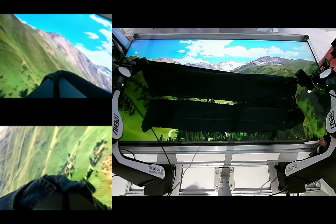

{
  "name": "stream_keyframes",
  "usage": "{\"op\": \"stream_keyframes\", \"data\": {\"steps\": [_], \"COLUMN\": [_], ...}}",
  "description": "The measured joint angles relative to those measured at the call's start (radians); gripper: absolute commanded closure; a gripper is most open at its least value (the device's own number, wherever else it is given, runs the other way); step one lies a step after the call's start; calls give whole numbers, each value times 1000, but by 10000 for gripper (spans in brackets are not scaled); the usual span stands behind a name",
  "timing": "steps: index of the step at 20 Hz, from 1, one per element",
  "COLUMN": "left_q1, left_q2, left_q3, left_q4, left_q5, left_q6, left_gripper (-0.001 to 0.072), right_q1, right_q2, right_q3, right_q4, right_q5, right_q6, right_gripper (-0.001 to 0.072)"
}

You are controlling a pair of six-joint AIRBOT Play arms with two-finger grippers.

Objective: Fold the clothes and pants, and hang the long-sleeved shirts on hangers.

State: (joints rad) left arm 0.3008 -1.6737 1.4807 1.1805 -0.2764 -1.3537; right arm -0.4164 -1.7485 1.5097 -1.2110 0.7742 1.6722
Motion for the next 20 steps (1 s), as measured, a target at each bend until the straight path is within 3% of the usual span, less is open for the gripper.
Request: {"op": "stream_keyframes", "data": {"steps": [7,8,10,11,12,14,15,20], "left_q1": [-4,-4,-4,-4,-4,-4,-2,21], "left_q2": [-39,-43,-51,-55,-59,-64,-64,-28], "left_q3": [0,0,0,0,0,1,4,37], "left_q4": [0,0,-1,-1,-1,-1,-2,-3], "left_q5": [15,18,36,47,59,80,86,4], "left_q6": [7,7,7,7,7,7,7,7], "left_gripper": [678,678,667,657,590,183,124,130], "right_q1": [6,9,15,17,19,21,21,16], "right_q2": [-28,-31,-39,-42,-45,-48,-48,-49], "right_q3": [0,0,0,0,0,1,4,111], "right_q4": [2,2,3,3,4,6,11,7], "right_q5": [-14,-18,-29,-35,-36,-35,-32,123], "right_q6": [3,3,3,3,3,3,3,-5], "right_gripper": [670,637,429,373,358,358,358,359]}}
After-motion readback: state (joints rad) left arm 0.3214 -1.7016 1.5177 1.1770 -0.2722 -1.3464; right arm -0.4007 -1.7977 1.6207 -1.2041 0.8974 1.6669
